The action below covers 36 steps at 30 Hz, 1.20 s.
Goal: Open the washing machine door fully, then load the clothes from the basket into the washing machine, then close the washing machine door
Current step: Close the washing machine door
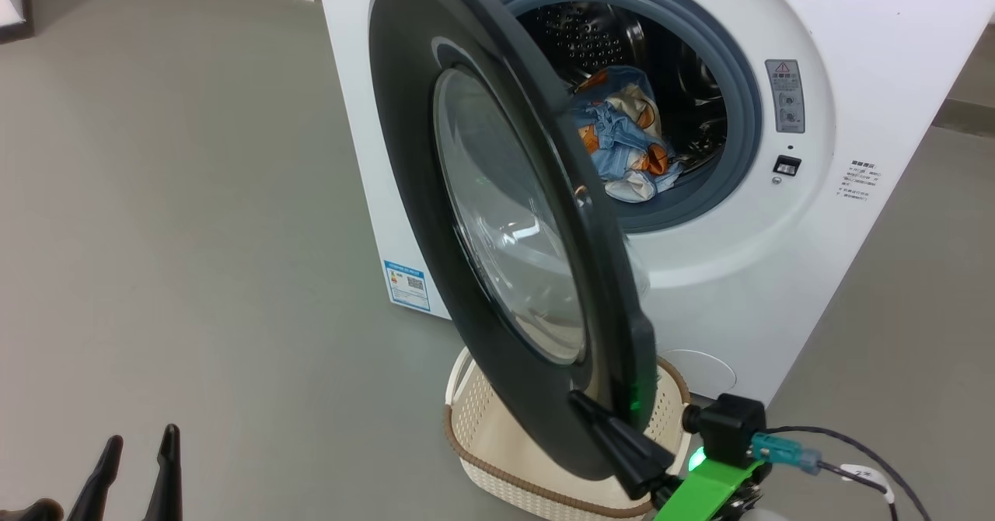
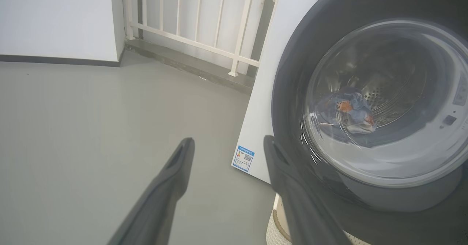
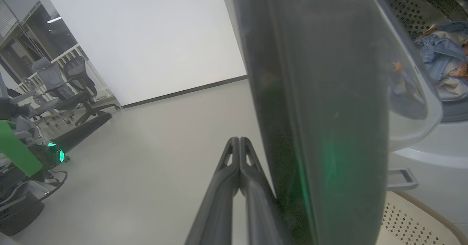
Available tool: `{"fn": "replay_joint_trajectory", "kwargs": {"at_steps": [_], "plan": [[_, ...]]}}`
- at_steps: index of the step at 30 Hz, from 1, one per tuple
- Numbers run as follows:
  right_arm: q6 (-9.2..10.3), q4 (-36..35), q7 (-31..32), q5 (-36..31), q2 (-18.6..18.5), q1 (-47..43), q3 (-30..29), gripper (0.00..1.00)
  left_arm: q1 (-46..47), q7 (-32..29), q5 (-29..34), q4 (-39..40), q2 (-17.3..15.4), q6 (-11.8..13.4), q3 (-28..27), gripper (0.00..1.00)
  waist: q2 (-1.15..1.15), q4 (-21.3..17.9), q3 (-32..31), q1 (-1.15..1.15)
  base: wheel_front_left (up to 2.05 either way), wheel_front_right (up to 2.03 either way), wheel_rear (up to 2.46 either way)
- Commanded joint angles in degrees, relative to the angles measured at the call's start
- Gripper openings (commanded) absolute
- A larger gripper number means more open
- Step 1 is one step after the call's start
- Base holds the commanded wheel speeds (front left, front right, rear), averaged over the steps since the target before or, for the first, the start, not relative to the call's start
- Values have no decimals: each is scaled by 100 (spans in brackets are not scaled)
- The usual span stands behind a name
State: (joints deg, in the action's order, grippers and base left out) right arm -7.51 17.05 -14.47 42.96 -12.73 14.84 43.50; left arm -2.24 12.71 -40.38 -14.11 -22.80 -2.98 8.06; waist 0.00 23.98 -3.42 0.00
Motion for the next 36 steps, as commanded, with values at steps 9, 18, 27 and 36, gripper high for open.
{"fn": "replay_joint_trajectory", "kwargs": {"at_steps": [9, 18, 27, 36], "plan": [[2, 165, -53, -52, -222, 254, -534, 0, 342, 65, -56, 144, -226, -9, -172, 100, 0, 13, 148, 0, 0, 0, 0], [2, 420, -53, -166, -428, 546, -930, 0, 412, 58, -106, 174, -264, -43, -162, 100, 0, 2, 400, 0, 0, 0, 0], [2, 803, -53, -321, -625, 1276, -1276, 0, 692, 134, -175, 108, -191, -155, -200, 100, 0, -62, 899, 0, 0, 0, 0], [2, 1260, -53, -436, -683, 1921, -1494, 0, 1024, 195, -212, 13, -93, -295, -219, 100, 0, -84, 1404, 0, 0, 0, 0]]}}
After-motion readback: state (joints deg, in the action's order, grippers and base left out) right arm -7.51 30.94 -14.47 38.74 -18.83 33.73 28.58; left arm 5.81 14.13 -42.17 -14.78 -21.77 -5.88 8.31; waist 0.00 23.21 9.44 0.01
